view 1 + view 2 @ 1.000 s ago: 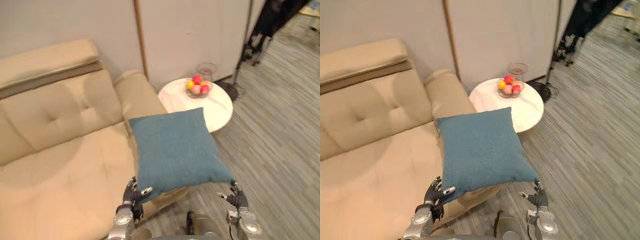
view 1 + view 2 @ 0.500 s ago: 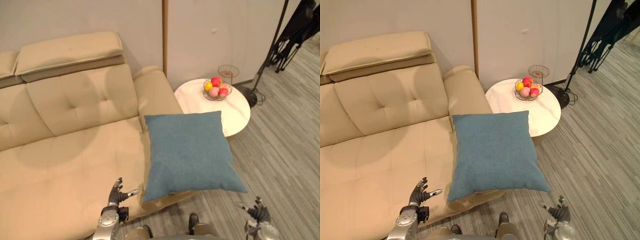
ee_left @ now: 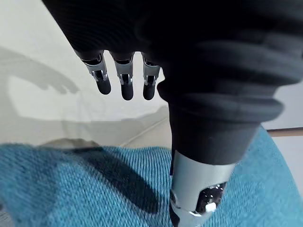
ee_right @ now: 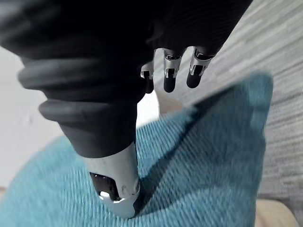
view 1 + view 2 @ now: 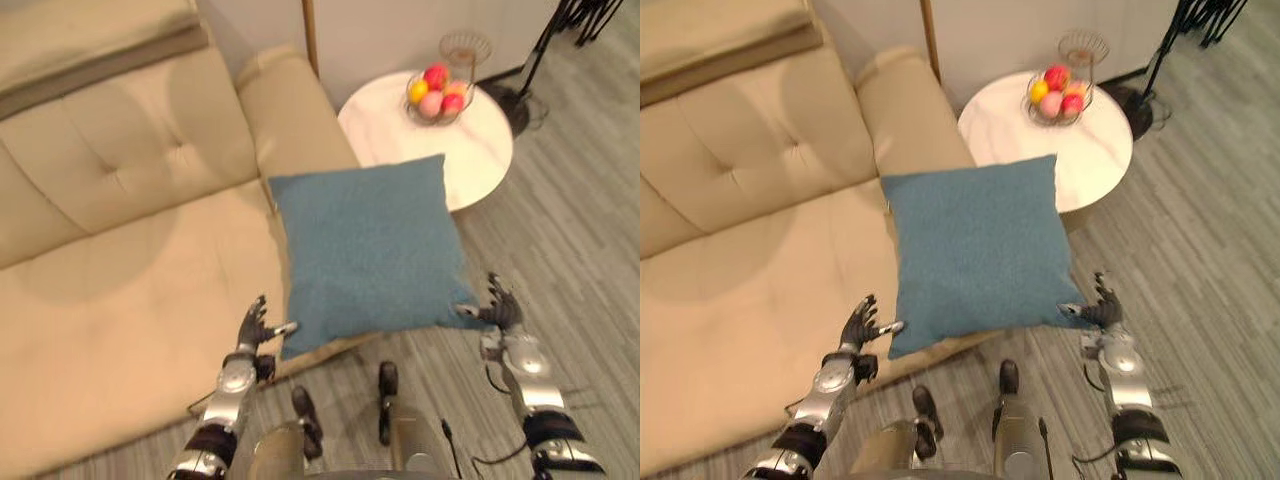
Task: Pick up cushions and gather them together orderly.
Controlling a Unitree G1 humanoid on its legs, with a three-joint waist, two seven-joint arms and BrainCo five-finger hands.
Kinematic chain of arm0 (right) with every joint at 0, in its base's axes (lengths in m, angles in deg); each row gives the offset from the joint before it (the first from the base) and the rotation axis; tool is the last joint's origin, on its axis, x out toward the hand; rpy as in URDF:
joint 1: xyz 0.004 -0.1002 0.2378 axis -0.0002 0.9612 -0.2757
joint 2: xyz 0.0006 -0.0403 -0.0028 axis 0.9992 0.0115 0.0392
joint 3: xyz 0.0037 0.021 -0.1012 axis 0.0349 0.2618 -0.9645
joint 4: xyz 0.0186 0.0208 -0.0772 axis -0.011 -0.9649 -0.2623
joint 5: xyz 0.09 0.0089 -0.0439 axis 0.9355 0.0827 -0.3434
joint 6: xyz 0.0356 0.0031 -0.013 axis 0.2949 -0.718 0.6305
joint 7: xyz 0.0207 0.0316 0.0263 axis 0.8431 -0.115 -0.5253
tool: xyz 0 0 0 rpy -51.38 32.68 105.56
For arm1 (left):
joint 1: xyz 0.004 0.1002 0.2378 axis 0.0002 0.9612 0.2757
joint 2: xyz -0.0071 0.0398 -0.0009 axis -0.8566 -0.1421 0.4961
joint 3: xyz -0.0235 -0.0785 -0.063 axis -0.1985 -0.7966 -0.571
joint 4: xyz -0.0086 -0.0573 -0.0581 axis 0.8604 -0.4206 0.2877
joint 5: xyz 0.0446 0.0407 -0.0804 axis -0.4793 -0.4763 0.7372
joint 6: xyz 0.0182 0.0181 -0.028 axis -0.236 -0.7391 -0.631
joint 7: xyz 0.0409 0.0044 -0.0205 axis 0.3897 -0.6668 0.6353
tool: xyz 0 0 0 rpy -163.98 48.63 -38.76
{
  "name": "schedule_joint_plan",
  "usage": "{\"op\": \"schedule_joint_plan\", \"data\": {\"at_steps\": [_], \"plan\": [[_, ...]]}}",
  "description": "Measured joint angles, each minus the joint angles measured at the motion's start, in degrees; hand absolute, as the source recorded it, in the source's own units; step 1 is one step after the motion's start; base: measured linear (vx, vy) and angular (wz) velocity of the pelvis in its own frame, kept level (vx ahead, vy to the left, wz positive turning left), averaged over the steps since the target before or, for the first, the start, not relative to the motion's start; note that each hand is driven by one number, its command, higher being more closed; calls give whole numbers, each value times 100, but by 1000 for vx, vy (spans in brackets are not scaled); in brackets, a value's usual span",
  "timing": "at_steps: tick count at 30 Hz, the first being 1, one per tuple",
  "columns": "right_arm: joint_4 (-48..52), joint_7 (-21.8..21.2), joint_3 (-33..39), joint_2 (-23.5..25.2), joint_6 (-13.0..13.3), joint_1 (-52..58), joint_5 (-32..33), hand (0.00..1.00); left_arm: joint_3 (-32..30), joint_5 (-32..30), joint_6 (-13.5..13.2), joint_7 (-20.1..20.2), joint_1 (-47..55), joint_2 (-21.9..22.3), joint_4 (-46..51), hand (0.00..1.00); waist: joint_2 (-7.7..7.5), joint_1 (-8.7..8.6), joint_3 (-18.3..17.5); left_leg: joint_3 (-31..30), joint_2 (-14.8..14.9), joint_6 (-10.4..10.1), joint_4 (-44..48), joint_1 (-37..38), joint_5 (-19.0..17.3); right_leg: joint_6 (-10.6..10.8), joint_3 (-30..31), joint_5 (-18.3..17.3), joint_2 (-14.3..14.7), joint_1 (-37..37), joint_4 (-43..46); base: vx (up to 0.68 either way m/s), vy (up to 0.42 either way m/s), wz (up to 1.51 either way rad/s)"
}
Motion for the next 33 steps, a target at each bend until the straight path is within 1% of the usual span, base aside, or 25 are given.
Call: {"op": "schedule_joint_plan", "data": {"at_steps": [2, 3, 4, 5, 8, 12, 15, 17, 18, 20, 21, 23, 26, 27, 29, 32, 33], "plan": [[-203, 81, -315, 43, -8, -603, 1, 0, 154, 151, 0, -163, -500, 47, -23, 0, -21, 17, 285, -77, 14, 15, 176, -254, 8, -6, -37, 91, -18, -144, 7, -126, -5, 16], [-241, 111, -380, 40, -7, -754, 1, 0, 195, 161, -1, -199, -633, 47, -37, 0, -22, 18, 332, -92, 19, 16, 226, -332, 8, -6, -37, 116, -21, -194, 7, -104, 2, 5], [-365, 143, -475, 33, -10, -1030, 3, 0, 224, 192, -5, -216, -898, 47, -125, 100, -22, 16, 412, -112, 22, 17, 292, -438, 8, -5, -35, 157, -27, -268, 6, -128, 1, 4], [-559, 238, -632, 24, -30, -1442, 6, 100, 243, 273, -7, -276, -1346, 46, -387, 100, -23, 19, 541, -121, 23, 40, 352, -548, 23, -7, -23, 206, -35, -351, 18, -130, -2, 3], [-790, 378, -948, -33, -126, -2255, 20, 100, 395, 481, -10, -460, -2284, 49, -848, 100, -19, 18, 757, -122, 86, 81, 506, -795, 53, -40, 10, 332, -13, -548, 26, -134, -22, -3], [-701, 488, -1199, -52, -138, -2574, 110, 100, 393, 790, -8, -744, -2647, -3, -942, 100, -8, 47, 784, -114, 181, 71, 492, -881, 101, -92, 48, 375, 57, -660, 65, -92, -63, -7], [-220, 491, -1277, -98, -176, -2518, 248, 100, 395, 864, -9, -874, -2672, -11, -791, 100, -7, 82, 785, -117, 237, 3, 446, -866, 143, -125, 50, 378, 101, -665, 69, -32, -73, -3], [453, 491, -1290, -118, -163, -2186, 307, 100, 466, 864, -9, -960, -2642, -57, -493, 100, -7, 137, 785, -123, 280, -62, 382, -814, 185, -167, 32, 360, 129, -653, 78, 0, -61, -1], [597, 491, -1302, -118, -157, -2104, 316, 100, 475, 864, -9, -969, -2621, -87, -403, 100, -7, 142, 785, -125, 292, -73, 374, -802, 192, -175, 29, 355, 139, -647, 81, 20, -68, -2], [1157, 491, -1425, -130, -140, -1686, 445, 100, 629, 861, -10, -986, -2329, -281, 172, 100, -8, 141, 784, -113, 289, -138, 221, -628, 262, -208, 30, 330, 171, -558, 78, 53, -59, -4], [1332, 490, -1437, -126, -138, -1503, 455, 100, 631, 861, -11, -986, -2181, -302, 363, 100, -8, 144, 784, -113, 290, -151, 174, -554, 273, -224, 26, 311, 182, -502, 75, 91, -50, -3], [2016, 471, -1479, -108, -119, -722, 523, 100, 644, 855, -74, -982, -1415, -345, 1088, 100, -6, 131, 779, -130, 276, -166, 8, -180, 278, -231, -13, 186, 230, -172, 53, 114, -39, 1], [2730, 413, -1489, -88, -91, -30, 523, 100, 710, 848, -106, -949, -682, -367, 1611, 100, -8, 109, 730, -180, 278, -171, -126, 111, 274, -236, -50, 139, 278, 137, -77, 112, -21, 3], [3159, 302, -1485, -77, -46, 361, 519, 100, 785, 848, -106, -928, -169, -446, 1951, 100, -7, 101, 632, -186, 269, -172, -223, 253, 275, -235, -63, 140, 302, 304, -192, 96, -10, 1], [3468, 196, -1485, -44, -21, 620, 513, 100, 790, 847, -106, -860, 256, -487, 2208, 100, -2, 106, 524, -197, 258, -173, -303, 404, 275, -235, -58, 139, 325, 442, -252, 105, 2, 1], [4037, -7, -1485, 99, 36, 1055, 499, 100, 790, 830, -105, -676, 1001, -505, 2573, 100, -7, 109, 211, -251, 204, -176, -459, 697, 278, -217, -57, 128, 325, 787, -441, 82, 23, 6], [4214, -55, -1489, 185, 95, 1215, 499, 100, 790, 801, -105, -611, 1265, -501, 2726, 100, -3, 118, 75, -255, 179, -176, -542, 828, 277, -211, -54, 126, 316, 911, -510, 63, 40, 7]]}}
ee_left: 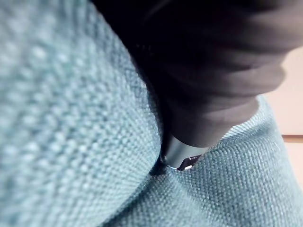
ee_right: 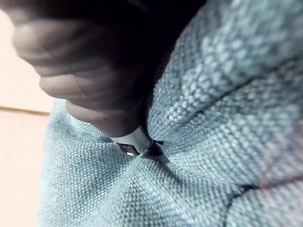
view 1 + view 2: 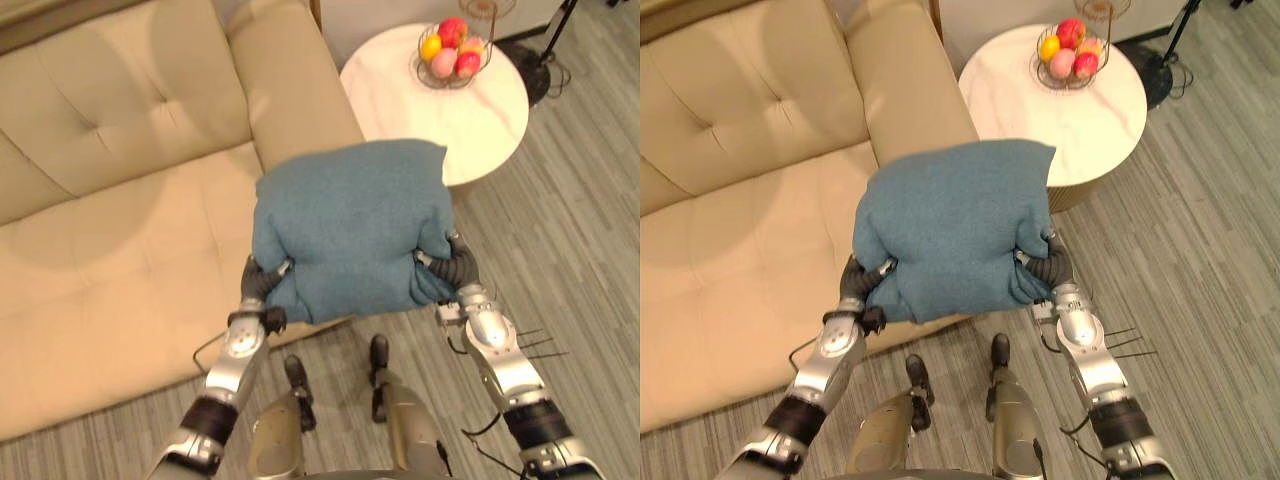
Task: Pick up cushions and gather them together orderly.
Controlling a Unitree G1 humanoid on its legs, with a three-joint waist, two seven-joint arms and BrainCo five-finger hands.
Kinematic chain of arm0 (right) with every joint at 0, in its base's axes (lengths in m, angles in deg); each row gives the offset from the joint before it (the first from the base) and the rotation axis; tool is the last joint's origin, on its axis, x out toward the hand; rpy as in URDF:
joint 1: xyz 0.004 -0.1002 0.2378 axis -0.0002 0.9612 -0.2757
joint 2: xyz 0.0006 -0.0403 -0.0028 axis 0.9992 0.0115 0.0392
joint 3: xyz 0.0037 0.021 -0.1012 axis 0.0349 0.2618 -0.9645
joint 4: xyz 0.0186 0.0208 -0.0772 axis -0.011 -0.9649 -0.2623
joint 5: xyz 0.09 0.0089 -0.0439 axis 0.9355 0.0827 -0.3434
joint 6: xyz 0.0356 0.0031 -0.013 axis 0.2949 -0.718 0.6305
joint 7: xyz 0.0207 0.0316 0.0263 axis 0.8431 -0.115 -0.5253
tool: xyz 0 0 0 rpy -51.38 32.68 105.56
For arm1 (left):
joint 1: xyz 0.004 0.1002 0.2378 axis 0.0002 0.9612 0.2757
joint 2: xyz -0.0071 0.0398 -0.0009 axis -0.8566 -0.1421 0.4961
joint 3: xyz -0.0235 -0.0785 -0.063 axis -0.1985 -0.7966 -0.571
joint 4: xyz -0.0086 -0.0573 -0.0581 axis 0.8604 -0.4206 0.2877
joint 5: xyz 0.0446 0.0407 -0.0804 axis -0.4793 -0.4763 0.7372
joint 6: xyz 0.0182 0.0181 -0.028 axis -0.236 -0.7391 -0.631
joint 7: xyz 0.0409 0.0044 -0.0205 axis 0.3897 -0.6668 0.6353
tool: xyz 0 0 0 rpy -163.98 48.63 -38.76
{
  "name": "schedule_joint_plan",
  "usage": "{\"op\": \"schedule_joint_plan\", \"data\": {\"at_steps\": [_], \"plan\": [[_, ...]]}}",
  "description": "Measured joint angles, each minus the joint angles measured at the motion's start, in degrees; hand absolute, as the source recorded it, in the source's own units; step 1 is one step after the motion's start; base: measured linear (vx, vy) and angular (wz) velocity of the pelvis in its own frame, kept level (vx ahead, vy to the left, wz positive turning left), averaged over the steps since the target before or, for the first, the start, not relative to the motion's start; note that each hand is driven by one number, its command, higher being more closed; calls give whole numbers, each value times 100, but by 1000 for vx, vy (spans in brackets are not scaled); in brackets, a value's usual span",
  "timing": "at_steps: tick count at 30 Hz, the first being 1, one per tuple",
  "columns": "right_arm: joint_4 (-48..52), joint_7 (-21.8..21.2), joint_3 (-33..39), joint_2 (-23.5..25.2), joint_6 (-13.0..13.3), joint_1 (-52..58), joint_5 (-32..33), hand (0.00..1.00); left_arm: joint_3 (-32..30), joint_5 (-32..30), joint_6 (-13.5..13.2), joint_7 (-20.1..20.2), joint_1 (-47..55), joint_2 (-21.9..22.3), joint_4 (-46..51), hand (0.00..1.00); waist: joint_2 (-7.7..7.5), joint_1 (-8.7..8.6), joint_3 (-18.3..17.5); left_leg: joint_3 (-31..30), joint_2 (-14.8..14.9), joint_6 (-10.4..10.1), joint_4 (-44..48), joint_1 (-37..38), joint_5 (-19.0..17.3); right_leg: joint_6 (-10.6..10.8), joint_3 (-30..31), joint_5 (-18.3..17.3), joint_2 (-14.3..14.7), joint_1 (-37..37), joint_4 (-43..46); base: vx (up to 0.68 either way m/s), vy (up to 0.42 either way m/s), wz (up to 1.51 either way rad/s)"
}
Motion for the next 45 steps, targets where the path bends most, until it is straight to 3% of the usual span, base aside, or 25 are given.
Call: {"op": "schedule_joint_plan", "data": {"at_steps": [5, 9, 12, 13, 14, 16, 17, 19, 20, 22, 23, 24, 26, 27, 29, 31, 35, 39, 45], "plan": [[410, -258, -10, 241, 257, 535, 12, 100, -67, -87, -6, 75, 922, 44, 811, 100, -10, 129, -462, 28, -94, 2, -234, 382, -1, 80, 40, -36, -45, 317, -108, 36, 46, 0], [416, -354, -108, 304, 387, 632, 87, 100, -243, -237, -15, 94, 1136, 59, 1069, 100, -43, 167, -585, 56, -102, 4, -203, 424, 0, 100, 86, -24, -57, 333, -42, -20, 28, -2], [393, -351, -154, 317, 409, 703, 127, 100, -287, -357, -21, 94, 1109, 61, 1094, 100, -45, 126, -577, -126, -103, 31, 109, 37, -12, 455, 573, -279, -91, -174, 820, -74, 38, 29], [318, -345, -154, 317, 409, 737, 126, 100, -294, -410, -19, 94, 1054, 60, 1092, 100, -82, 130, -551, -280, -119, 66, 274, -110, 1, 652, 795, -417, -117, -296, 1153, -109, -43, 77], [177, -313, -147, 332, 415, 744, 124, 100, -298, -448, -18, 94, 988, 49, 1092, 100, -101, 95, -531, -452, -77, 152, 401, -269, 36, 732, 1008, -888, -159, -441, 1841, -98, -58, 103], [-58, -242, -150, 385, 418, 762, 118, 100, -303, -455, -14, 93, 924, 38, 1084, 100, -207, 4, -495, -919, -261, 181, 552, -346, 119, 518, 1144, -1624, -256, -520, 3478, -94, -155, 151], [-262, -173, -155, 426, 417, 763, 109, 100, -300, -456, -13, 94, 938, 46, 1084, 100, -281, 75, -502, -1256, -401, 139, 592, -459, 266, 550, 1190, -1951, -311, -289, 4005, -185, -289, 166], [-283, -149, -165, 370, 417, 697, 97, 100, -297, -456, -22, 93, 922, 69, 1107, 100, -157, 282, -515, -1598, -422, 22, 513, -813, 584, 511, 1158, -2251, -149, -166, 3419, -235, -249, 109], [-267, -115, -169, 333, 423, 650, 90, 100, -283, -454, -21, 93, 923, 77, 1177, 100, -7, 404, -564, -1824, -355, -53, 257, -1089, 847, 343, 999, -2439, -18, -96, 2809, -237, -154, 70], [-276, -62, -163, 229, 423, 592, 73, 100, -257, -454, -21, 93, 889, 156, 1228, 100, 328, 439, -507, -2111, -74, -142, -3, -1376, 972, 174, 588, -2261, 289, -203, 2623, -290, -157, 90], [-279, -37, -161, 199, 392, 617, 52, 100, -231, -453, -14, 93, 885, 172, 1235, 100, 371, 421, -474, -1982, 55, -148, -222, -1386, 839, 44, 296, -2148, 310, -214, 2572, -363, -169, 140], [-296, 22, -115, 183, 356, 613, -22, 100, -177, -451, 5, 94, 880, 183, 1238, 100, 318, 347, -442, -1529, 179, -97, -381, -1413, 501, -102, -34, -2023, 177, -215, 2450, -422, -150, 151], [-348, 41, 30, 218, 353, 612, -74, 100, -22, -447, 8, 119, 870, 177, 1238, 100, 111, 253, -379, -715, 97, -22, 231, -1455, 487, -165, -430, -1871, -210, -229, 2365, -332, -71, 139], [-347, 45, 127, 214, 353, 691, -70, 100, 71, -447, 7, 189, 850, 186, 1249, 100, 60, 147, -384, -558, -50, 7, 867, -1441, 462, -118, -629, -1750, -427, -234, 2246, -216, -25, 111], [-346, 44, 202, 222, 351, 748, -55, 100, 85, -447, 5, 277, 782, 188, 1260, 100, 67, 124, -389, -412, 5, 189, 1439, -1217, 161, -81, -720, -1617, -542, -264, 2133, -178, 41, 65], [-346, 45, 269, 291, 345, 768, -35, 100, 86, -444, 4, 309, 641, 183, 1258, 100, 83, 106, -390, -257, 157, 94, 1471, -810, -572, -11, -794, -1514, -583, -279, 1986, -214, 150, 39], [-346, 46, 340, 515, 342, 764, -27, 100, 82, -441, 3, 307, 598, 158, 1238, 100, 14, 57, -413, -225, -69, 114, 1255, -865, -526, 275, -625, -1156, -623, -139, 1402, -140, 189, 23], [-346, 39, 329, 593, 327, 741, -26, 100, 80, -442, 3, 308, 599, 22, 1238, 100, 3, 74, -445, -231, -155, 172, 1366, -1117, -559, 330, -553, -780, -616, -136, 971, -32, 140, 8], [-349, 18, 285, 630, 254, 674, -27, 100, 7, -443, 3, 311, 616, -10, 1240, 100, -17, 154, -456, -53, -127, 498, 1857, -1292, -867, 506, -289, -624, -629, -162, 819, 37, 102, -21]]}}
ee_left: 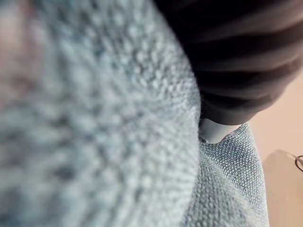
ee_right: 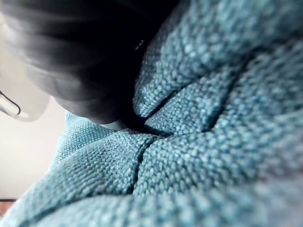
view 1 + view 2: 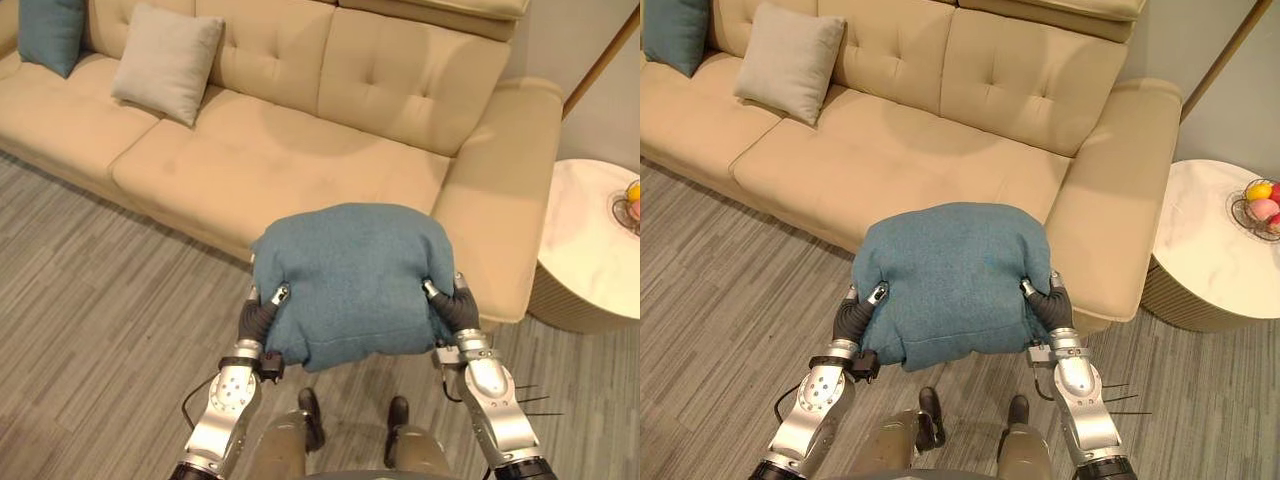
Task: Pick up cushions and gather them together orderly.
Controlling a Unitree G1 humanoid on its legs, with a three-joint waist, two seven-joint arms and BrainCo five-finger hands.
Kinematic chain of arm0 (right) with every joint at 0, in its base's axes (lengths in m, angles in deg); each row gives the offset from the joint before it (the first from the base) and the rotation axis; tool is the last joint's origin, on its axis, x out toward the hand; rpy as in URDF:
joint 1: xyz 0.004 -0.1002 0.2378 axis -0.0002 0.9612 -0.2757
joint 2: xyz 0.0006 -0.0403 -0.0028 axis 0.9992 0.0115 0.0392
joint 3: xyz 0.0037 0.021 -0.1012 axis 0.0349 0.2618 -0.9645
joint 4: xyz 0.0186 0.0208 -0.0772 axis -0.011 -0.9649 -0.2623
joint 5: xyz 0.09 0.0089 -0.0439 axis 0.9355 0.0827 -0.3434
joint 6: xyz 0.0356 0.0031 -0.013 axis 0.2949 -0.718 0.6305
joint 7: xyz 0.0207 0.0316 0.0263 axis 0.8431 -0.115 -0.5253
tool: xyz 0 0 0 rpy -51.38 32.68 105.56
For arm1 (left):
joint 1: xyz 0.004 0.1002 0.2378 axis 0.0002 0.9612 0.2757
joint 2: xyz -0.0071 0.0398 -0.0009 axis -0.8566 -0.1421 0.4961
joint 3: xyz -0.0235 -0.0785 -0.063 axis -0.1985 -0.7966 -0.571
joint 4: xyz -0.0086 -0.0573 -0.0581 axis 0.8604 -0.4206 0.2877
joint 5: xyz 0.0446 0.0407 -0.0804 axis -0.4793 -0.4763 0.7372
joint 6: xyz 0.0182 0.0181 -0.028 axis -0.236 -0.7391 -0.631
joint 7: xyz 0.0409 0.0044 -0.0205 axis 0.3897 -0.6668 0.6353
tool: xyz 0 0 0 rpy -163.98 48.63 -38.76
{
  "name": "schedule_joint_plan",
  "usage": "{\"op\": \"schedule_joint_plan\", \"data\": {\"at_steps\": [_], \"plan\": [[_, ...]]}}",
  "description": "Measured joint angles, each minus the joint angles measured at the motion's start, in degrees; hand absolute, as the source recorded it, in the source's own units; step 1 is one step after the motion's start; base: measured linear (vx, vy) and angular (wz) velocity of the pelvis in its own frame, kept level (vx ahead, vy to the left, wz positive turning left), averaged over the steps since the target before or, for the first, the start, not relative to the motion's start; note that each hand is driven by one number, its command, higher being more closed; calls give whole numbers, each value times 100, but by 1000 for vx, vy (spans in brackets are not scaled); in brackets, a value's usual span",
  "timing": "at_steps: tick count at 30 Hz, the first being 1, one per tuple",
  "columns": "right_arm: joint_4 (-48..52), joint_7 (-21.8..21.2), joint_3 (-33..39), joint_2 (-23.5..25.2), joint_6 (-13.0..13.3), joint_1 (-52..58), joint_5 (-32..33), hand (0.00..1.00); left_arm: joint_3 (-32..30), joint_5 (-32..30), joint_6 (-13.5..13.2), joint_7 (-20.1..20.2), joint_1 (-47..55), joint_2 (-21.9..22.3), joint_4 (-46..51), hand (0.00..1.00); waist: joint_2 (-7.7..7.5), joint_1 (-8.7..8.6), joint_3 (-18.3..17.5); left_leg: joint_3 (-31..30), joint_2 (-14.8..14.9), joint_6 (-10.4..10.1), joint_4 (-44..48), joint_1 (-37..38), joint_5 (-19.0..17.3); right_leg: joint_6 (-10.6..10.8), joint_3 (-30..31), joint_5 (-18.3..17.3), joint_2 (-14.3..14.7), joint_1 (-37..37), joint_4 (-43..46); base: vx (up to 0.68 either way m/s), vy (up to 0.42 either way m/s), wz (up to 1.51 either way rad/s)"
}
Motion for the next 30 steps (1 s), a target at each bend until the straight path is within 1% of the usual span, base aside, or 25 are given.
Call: {"op": "schedule_joint_plan", "data": {"at_steps": [3, 4, 5, 6, 7, 8, 9, 10, 11, 13, 14, 15, 16, 17, 18, 19, 20, 21, 22, 23, 24, 25, 27, 29, 30], "plan": [[-81, -24, -35, 2, 2, -14, 0, 100, -42, -5, 5, 19, 120, 9, 69, 100, -94, -61, -17, 21, -178, 100, 301, 46, -421, 5, 98, -527, -266, -221, 802, 99, 143, 1], [-232, -35, -36, 4, 2, -16, -1, 100, -46, -7, 8, 69, 144, 15, 79, 100, -148, -133, -28, -39, -317, 179, 367, 117, -533, -143, 138, -712, -415, -314, 1341, 130, 76, 37], [-353, -61, -36, 4, 1, -19, -2, 100, -51, -11, 9, 109, 161, 15, 90, 100, -188, -183, -18, -96, -411, 270, 399, 202, -611, -197, 197, -681, -521, -514, 1954, 258, 145, 46], [-559, -112, -38, 19, -4, -2, -1, 100, -51, -20, 20, 114, 186, 18, 89, 100, -223, -219, 8, -242, -521, 398, 389, 387, -685, -521, 441, -485, -567, -931, 2976, 168, 90, 29], [-559, -112, -38, 19, -4, -2, -1, 100, -51, -20, 20, 114, 186, 18, 89, 100, -223, -219, 8, -242, -521, 398, 389, 387, -685, -521, 441, -485, -567, -931, 2976, 237, 78, 42], [-738, -157, -99, 25, -10, 39, 35, 100, -47, -26, 22, 116, 210, -6, 86, 100, -227, -300, 9, -406, -516, 399, 373, 625, -796, -353, 453, -842, -386, -1053, 3240, 218, 6, 36], [-768, -196, -150, 11, -9, 39, 104, 100, -51, -23, 20, 114, 207, -21, 85, 100, -278, -299, 6, -412, -529, 382, 316, 776, -876, -290, 339, -990, -266, -1187, 3076, 277, 2, 37], [-782, -206, -165, 5, -9, 38, 163, 100, -51, -23, 20, 113, 208, -27, 84, 100, -291, -297, 7, -414, -541, 372, 282, 848, -917, -297, 241, -991, -226, -1261, 2917, 355, -17, 6], [-794, -226, -166, -8, -9, 39, 214, 100, -51, -24, 20, 114, 201, -31, 83, 100, -289, -307, 8, -415, -558, 367, 211, 983, -992, -275, -23, -946, -95, -1406, 2430, 318, -17, 2], [-795, -247, -166, -42, -9, 57, 266, 100, -45, -24, 20, 116, 190, -30, 80, 100, -295, -373, 1, -386, -602, 231, 46, 1253, -1016, -278, -390, -547, 128, -1464, 1324, 394, -26, 11], [-791, -252, -163, -50, -9, 120, 295, 100, -23, -27, 19, 119, 189, -34, 53, 100, -380, -402, -50, -398, -709, 112, -43, 1448, -1086, -435, -499, -142, 246, -1435, 726, 485, -49, 24], [-788, -252, -155, -46, -8, 188, 345, 100, 3, -30, 19, 127, 186, -32, 14, 100, -430, -445, -93, -423, -768, 31, -51, 1540, -1139, -538, -476, 87, 248, -1401, 546, 638, -109, 67], [-783, -266, -58, -29, -8, 377, 396, 100, 47, -82, 22, 186, 179, 43, -98, 100, -396, -577, -141, -499, -758, -160, 54, 1732, -1256, -946, -487, 768, 269, -1240, 585, 569, -136, 71], [-779, -282, 55, -24, -16, 476, 400, 100, 58, -150, 25, 233, 177, 188, -168, 100, -173, -620, -170, -576, -475, -265, 529, 1653, -1254, -1018, -685, 599, 382, -1086, 693, 579, -132, 60], [-743, -282, 61, -15, -21, 501, 401, 100, 54, -152, 26, 235, 173, 230, -168, 100, -126, -612, -164, -544, -323, -379, 895, 1552, -1196, -1041, -704, 503, 468, -975, 675, 573, -114, -7], [-505, -280, 70, -23, -137, 581, 400, 100, 30, -139, 25, 235, 169, 293, -168, 100, -62, -515, -163, -398, -11, -758, 1779, 1337, -942, -1158, -695, 400, 674, -748, 658, 556, -88, -46], [-137, -260, 103, -57, -161, 758, 400, 100, 29, -127, 25, 235, 170, 315, -167, 100, -44, -388, -162, -329, 367, -840, 2623, 1121, -784, -1230, -598, 278, 865, -450, 550, 527, -80, -55], [42, -258, 145, -46, -160, 840, 400, 100, 32, -126, 24, 237, 174, 311, -166, 100, -35, -338, -168, -288, 517, -823, 2904, 1050, -793, -1228, -559, 248, 942, -282, 458, 454, -37, -47], [452, -243, 234, -17, -159, 1003, 399, 100, 33, -124, 22, 239, 179, 320, -133, 100, -49, -311, -172, -153, 738, -678, 3152, 971, -874, -1220, -442, 179, 1012, 49, 258, 358, 0, -41], [792, -241, 279, 11, -111, 1059, 398, 100, 29, -119, 15, 239, 183, 328, -46, 100, -78, -294, -211, 25, 859, -461, 3033, 863, -1004, -1190, -256, 73, 1004, 185, 166, 319, 16, -46], [919, -238, 283, 20, -87, 1048, 398, 100, 13, -118, 2, 239, 187, 335, 27, 100, -84, -285, -214, 69, 897, -354, 2895, 809, -1066, -1215, -128, 3, 1001, 231, 150, 252, 59, -68], [1077, -235, 283, 27, -31, 1019, 396, 100, -30, -119, -15, 239, 193, 364, 156, 100, -82, -240, -217, 73, 939, -244, 2508, 725, -1155, -1156, 125, -68, 993, 305, 130, 175, 72, -75], [1088, -220, 287, 30, 45, 983, 393, 100, -57, -126, -83, 238, 207, 439, 241, 100, -89, -134, -278, -189, 867, -267, 1682, 620, -1157, -1063, 489, -125, 943, 364, 112, 184, 185, -98], [956, -213, 288, 31, 48, 885, 381, 100, -79, -130, -115, 236, 282, 506, 238, 100, -81, -99, -295, -911, 607, -517, 479, 594, -989, -899, 1000, -206, 883, 433, 109, 172, 314, -110], [886, -213, 288, 29, 53, 865, 375, 100, -77, -131, -115, 235, 326, 525, 229, 100, -8, -97, -341, -1113, 556, -635, 148, 657, -878, -807, 1123, -212, 894, 419, 109, 99, 274, -106]]}}
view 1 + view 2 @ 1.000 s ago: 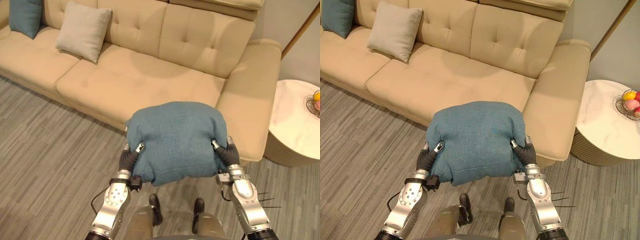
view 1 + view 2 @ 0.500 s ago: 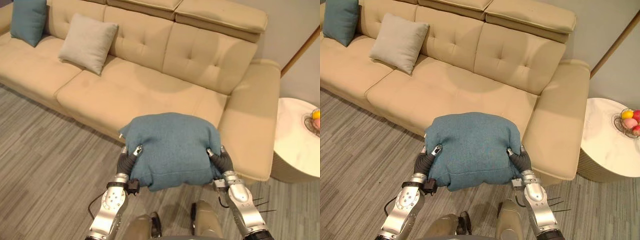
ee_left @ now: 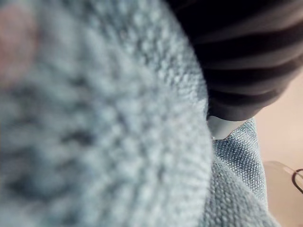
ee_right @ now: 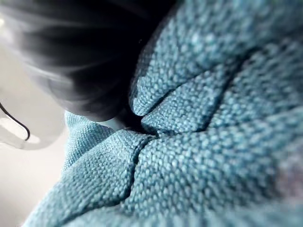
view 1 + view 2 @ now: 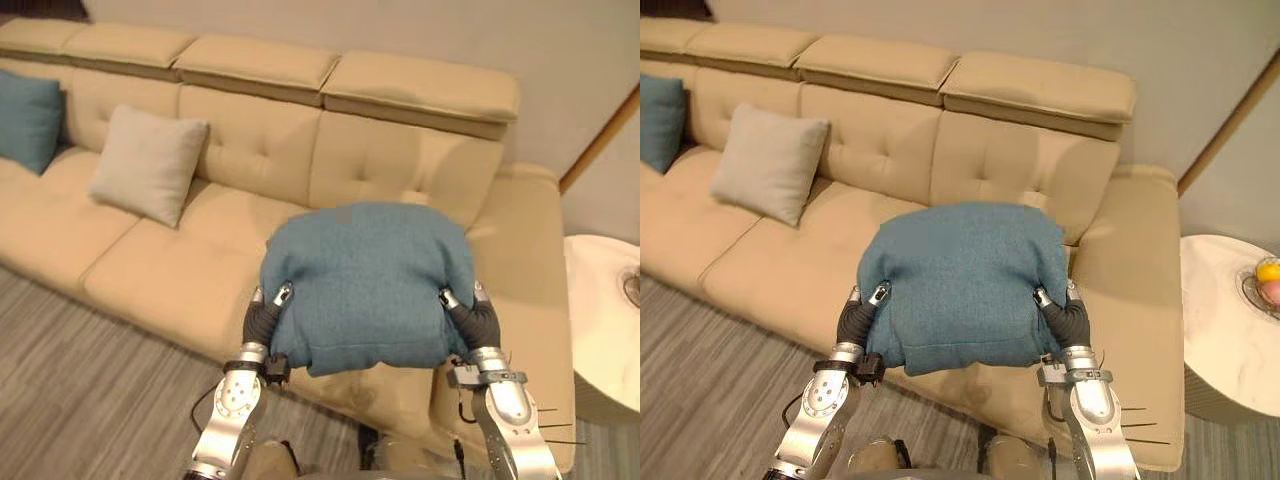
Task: Pick up cushions and gather them together orderly.
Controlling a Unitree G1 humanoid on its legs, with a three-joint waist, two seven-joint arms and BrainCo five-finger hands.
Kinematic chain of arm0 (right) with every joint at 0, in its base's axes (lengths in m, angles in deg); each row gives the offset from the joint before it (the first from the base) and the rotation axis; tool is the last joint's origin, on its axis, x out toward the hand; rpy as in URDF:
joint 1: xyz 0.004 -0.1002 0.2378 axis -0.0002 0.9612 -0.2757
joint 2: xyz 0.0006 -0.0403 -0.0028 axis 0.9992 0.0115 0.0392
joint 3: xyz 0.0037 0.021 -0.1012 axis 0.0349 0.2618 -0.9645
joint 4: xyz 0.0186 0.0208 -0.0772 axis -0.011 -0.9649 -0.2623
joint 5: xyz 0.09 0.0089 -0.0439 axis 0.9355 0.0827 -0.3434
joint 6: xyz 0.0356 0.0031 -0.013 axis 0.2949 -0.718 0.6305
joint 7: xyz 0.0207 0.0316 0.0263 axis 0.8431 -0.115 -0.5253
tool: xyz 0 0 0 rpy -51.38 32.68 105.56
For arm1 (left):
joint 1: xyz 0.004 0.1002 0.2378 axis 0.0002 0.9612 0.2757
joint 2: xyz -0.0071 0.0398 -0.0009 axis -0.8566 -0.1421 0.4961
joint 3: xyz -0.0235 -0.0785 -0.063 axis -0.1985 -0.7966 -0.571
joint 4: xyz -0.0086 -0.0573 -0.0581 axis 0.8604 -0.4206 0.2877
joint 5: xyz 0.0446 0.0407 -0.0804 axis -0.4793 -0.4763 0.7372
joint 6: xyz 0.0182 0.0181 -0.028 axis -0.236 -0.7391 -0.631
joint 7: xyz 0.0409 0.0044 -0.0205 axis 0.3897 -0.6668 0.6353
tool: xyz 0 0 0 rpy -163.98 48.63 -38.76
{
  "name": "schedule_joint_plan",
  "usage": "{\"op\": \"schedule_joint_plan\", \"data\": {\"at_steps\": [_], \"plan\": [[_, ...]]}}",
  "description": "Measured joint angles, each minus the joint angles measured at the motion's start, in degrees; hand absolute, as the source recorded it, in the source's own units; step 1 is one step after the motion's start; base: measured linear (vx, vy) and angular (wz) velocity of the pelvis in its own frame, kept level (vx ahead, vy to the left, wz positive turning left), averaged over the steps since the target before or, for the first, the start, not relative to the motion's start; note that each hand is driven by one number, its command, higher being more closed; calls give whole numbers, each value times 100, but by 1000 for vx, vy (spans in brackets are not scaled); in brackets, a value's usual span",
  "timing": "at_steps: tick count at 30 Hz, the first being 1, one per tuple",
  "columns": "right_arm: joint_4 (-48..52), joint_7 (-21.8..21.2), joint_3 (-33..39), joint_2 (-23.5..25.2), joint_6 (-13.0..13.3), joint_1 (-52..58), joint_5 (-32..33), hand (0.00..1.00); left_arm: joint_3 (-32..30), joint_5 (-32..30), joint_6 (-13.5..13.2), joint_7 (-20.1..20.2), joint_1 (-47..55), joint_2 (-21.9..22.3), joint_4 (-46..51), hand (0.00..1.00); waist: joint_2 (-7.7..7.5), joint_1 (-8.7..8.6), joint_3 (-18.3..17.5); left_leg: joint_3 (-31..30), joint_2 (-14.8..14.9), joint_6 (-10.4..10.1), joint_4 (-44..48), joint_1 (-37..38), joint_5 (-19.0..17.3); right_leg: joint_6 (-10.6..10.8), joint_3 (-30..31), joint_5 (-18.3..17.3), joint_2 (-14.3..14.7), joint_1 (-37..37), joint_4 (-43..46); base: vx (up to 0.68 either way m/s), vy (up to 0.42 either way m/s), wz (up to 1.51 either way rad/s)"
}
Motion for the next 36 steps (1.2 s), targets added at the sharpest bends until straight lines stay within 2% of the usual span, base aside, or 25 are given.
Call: {"op": "schedule_joint_plan", "data": {"at_steps": [1, 2, 4, 6, 7, 10, 12, 13, 15, 19, 21, 24, 25, 28, 30, 31, 32, 35, 36], "plan": [[-134, 0, 1, -22, 14, -17, -4, 100, 19, -4, 0, -1, 55, 41, -45, 100, 150, 13, -82, -225, -22, -100, -588, 113, 273, 176, 175, -4, 60, -17, -2, 144, 374, -135], [-488, -3, -8, 16, 12, -71, -55, 100, 29, -5, -1, -4, 123, 57, -171, 100, 274, 13, -128, -160, -9, -289, -717, 288, 1120, 434, 497, 37, 173, 4, -64, 182, 441, -131], [-801, -3, -16, 219, -24, -75, -187, 100, 26, -6, 2, -3, 119, -51, -345, 100, 81, -50, -187, 147, -156, -176, -771, 398, 1061, 608, 744, 86, -40, 53, -160, 169, 296, -88], [-1015, -16, -38, 308, -50, -178, -236, 100, 10, -5, 16, -3, 119, -161, -517, 100, -147, -105, -208, 765, -405, -93, -982, 570, 1066, 835, 1140, 278, -310, -46, -471, 177, 302, -95], [-1077, -16, -45, 325, -57, -225, -245, 100, 3, -5, 34, -3, 122, -171, -523, 100, -175, -103, -206, 888, -452, -82, -1032, 619, 1072, 886, 1208, 337, -365, -54, -557, 115, 266, -104], [-1428, -13, -180, 356, -62, -631, -415, 100, -219, -110, 39, -17, 103, -185, -517, 100, -188, -112, -200, 1342, -510, -75, -1096, 712, 1069, 813, 1263, 805, -437, -113, -1030, 40, 101, -96], [-1617, 6, -349, 358, -61, -961, -451, 100, -403, -161, 36, -81, 63, -207, -517, 100, -179, -81, -203, 1525, -483, -74, -1295, 788, 1068, 651, 1028, 1071, -396, -201, -1277, 19, -9, -95], [-1748, 61, -419, 360, -58, -1216, -479, 100, -426, -204, 36, -202, -87, -291, -521, 100, -177, -66, -199, 1572, -464, -73, -1461, 744, 1068, 481, 734, 1213, -379, -316, -1429, -5, -52, -54], [-1887, 143, -472, 337, -58, -1431, -583, 100, -474, -279, 36, -291, -268, -294, -576, 100, -181, -79, -188, 1567, -471, -73, -1498, 659, 1068, 519, 705, 1265, -367, -407, -1507, -28, -68, -26], [-2237, 511, -631, 243, -59, -2170, -936, 100, -582, -393, 31, -608, -949, -275, -966, 100, -108, -52, -56, 1517, -422, -69, -1443, 319, 1097, 401, 587, 1497, -325, -608, -1785, -101, -107, -1], [-2528, 883, -697, 195, -61, -2997, -1233, 100, -622, -392, 25, -960, -1709, -330, -1257, 100, -112, -47, 264, 1455, -437, -44, -1406, -26, 1242, 324, 446, 1591, -369, -899, -1784, -155, -94, 15], [-2742, 1325, -694, 173, -213, -3897, -1410, 100, -627, -394, 29, -1346, -2720, -469, -1525, 100, -145, 37, 537, 1357, -404, -38, -1307, -533, 1390, 419, 291, 1825, -380, -1296, -1783, -200, -88, 25], [-2812, 1551, -687, 161, -302, -4262, -1544, 100, -630, -400, 56, -1567, -3228, -532, -1651, 100, -140, 127, 578, 1315, -318, -59, -1176, -784, 1415, 403, 213, 1892, -348, -1466, -1782, -174, -91, 25], [-2843, 1870, -518, 163, -433, -4956, -1642, 100, -614, -460, 80, -1935, -4262, -718, -1868, 100, -161, 225, 744, 1134, -209, -96, -977, -1072, 1438, 377, -14, 1968, -275, -1568, -1778, -141, -87, 24], [-2919, 2242, -186, 164, -479, -5918, -1809, 100, -592, -459, 89, -2248, -5548, -938, -2241, 100, -174, 257, 848, 944, -196, -89, -884, -1474, 1545, 336, -169, 2000, -268, -1875, -1689, -155, -76, 32], [-3009, 2321, -116, 164, -477, -6205, -1814, 100, -596, -459, 89, -2294, -5859, -1027, -2325, 100, -184, 256, 915, 902, -204, -88, -873, -1542, 1574, 337, -188, 2016, -270, -1923, -1681, -116, -35, 28], [-3413, 2431, 134, 172, -477, -7003, -1854, 100, -638, -480, 89, -2367, -6691, -1181, -2654, 100, -187, 256, 1141, 827, -229, -73, -865, -1629, 1647, 336, -225, 2074, -284, -1974, -1677, -93, -19, 19], [-4066, 2767, 485, 166, -505, -8318, -1874, 100, -793, -526, 90, -2405, -8283, -1307, -3377, 100, -195, 245, 1267, 623, -265, -71, -881, -2016, 1798, 305, -382, 2151, -305, -2259, -1676, -102, -25, 29], [-4181, 2804, 542, 167, -505, -8493, -1879, 0, -812, -532, 91, -2409, -8523, -1344, -3545, 0, -192, 244, 1289, 581, -271, -69, -895, -2051, 1822, 302, -412, 2154, -304, -2284, -1676, -64, -26, 31]]}}
